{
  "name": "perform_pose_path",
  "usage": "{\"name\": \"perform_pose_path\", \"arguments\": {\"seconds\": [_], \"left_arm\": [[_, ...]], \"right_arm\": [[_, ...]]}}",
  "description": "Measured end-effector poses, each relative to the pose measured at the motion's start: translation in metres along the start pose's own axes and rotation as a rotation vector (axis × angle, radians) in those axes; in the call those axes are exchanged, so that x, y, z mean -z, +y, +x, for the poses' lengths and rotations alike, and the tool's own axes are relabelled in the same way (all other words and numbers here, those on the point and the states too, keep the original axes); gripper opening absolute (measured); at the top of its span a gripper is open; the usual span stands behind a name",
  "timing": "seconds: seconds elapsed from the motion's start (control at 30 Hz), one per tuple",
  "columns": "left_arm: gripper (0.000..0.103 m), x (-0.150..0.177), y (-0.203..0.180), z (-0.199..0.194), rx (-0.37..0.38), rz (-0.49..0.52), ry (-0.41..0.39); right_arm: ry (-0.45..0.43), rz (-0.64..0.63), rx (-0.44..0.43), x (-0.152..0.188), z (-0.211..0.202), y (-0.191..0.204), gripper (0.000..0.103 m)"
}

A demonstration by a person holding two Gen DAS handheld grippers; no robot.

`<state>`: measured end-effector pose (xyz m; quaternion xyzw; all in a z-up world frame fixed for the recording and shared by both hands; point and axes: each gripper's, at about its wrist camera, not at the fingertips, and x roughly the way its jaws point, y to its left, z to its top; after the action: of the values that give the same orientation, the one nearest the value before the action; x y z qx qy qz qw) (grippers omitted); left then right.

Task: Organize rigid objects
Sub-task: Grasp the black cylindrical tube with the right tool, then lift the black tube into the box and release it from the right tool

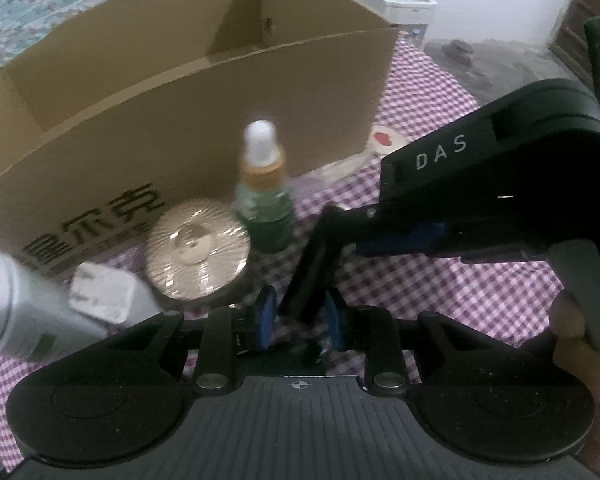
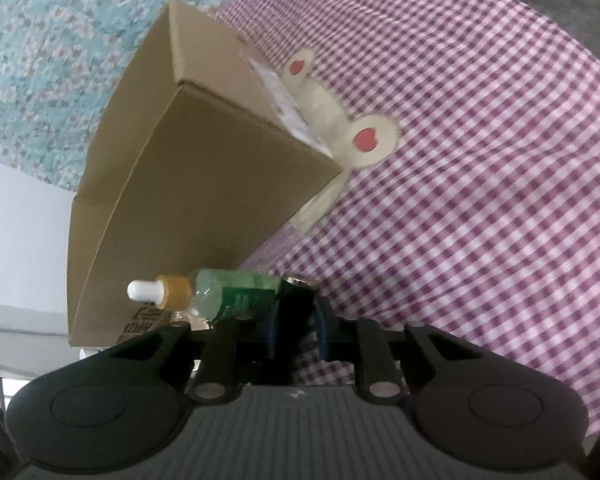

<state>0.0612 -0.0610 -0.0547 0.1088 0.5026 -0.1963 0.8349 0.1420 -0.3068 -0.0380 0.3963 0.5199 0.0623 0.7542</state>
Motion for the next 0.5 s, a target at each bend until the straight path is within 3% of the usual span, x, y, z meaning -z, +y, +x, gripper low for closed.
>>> {"name": "perform_pose_path", "arguments": {"seconds": [0.17,0.5], "left_arm": [[0.026,-0.001,-0.01,0.009,0.006,0.036,0.025],[0.021,0.003,-0.014,-0.007,0.003,0.06,-0.019]], "right_arm": [[0.045,-0.007,-0.009,-0.001,0.004,0.003,0.028],[0.072,-0.045,-0.03,0.001,0.008,0.012,0.028]]}}
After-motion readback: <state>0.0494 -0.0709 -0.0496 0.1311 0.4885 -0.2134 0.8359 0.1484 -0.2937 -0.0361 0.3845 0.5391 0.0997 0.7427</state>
